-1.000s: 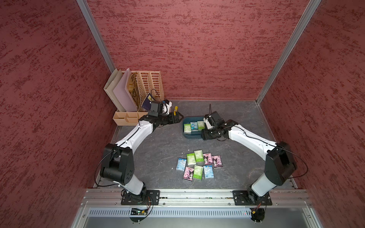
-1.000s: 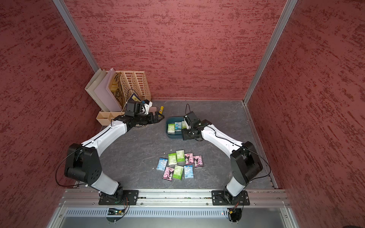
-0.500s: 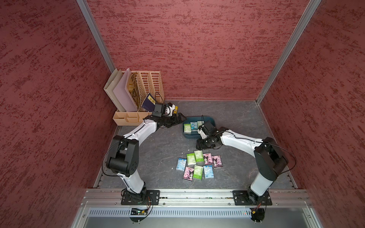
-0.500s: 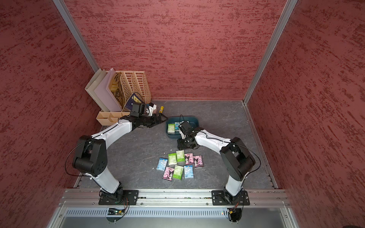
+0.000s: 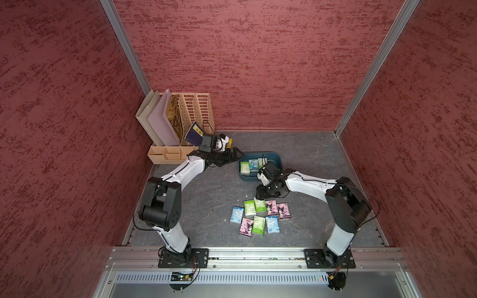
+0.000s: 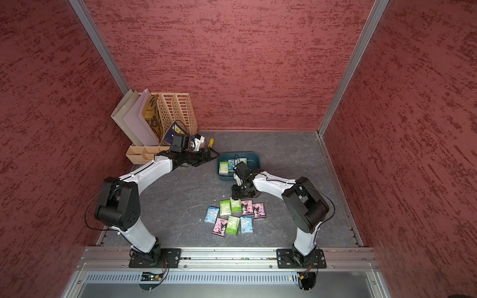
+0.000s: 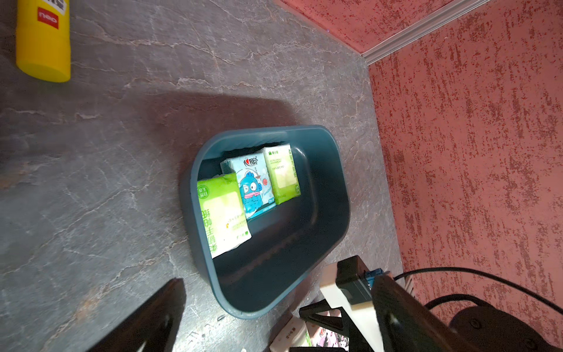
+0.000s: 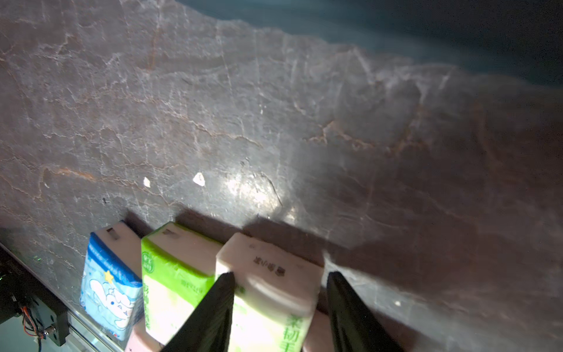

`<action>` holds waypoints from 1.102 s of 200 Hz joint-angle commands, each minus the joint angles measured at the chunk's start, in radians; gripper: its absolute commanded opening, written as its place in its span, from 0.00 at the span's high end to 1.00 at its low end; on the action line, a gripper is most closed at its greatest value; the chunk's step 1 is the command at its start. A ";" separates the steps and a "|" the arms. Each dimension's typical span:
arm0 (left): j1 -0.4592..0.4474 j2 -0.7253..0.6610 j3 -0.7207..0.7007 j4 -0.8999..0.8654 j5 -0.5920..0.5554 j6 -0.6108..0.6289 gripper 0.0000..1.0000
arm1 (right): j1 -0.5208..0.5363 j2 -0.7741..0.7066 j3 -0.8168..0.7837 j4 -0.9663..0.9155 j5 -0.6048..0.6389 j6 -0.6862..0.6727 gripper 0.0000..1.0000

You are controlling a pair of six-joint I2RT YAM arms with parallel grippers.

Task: Put the pocket tissues into the storage box
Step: Pick up the pocket tissues from the center of the board.

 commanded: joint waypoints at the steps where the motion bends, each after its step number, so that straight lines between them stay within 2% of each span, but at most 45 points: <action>1: 0.001 0.011 0.029 -0.014 -0.002 0.021 0.00 | 0.007 -0.006 -0.016 0.010 -0.004 0.009 0.46; 22: 0.001 0.015 0.028 -0.013 -0.005 0.021 0.00 | 0.008 -0.001 -0.025 0.017 -0.021 0.008 0.47; 38: 0.000 0.016 0.028 -0.014 -0.006 0.022 0.00 | 0.008 0.008 -0.027 0.023 -0.031 0.008 0.53; 81: 0.000 0.015 0.032 -0.041 -0.026 0.042 0.00 | 0.009 0.024 -0.016 0.020 -0.031 0.012 0.89; 102: 0.000 0.012 0.038 -0.062 -0.039 0.059 0.00 | 0.008 0.006 0.002 0.018 -0.003 0.007 1.00; 154: -0.003 0.004 0.063 -0.087 -0.038 0.075 0.00 | -0.015 -0.069 0.156 -0.062 0.100 -0.114 1.00; 220: -0.008 -0.007 0.086 -0.033 -0.003 0.032 0.00 | -0.226 -0.050 0.381 -0.185 0.212 -0.308 1.00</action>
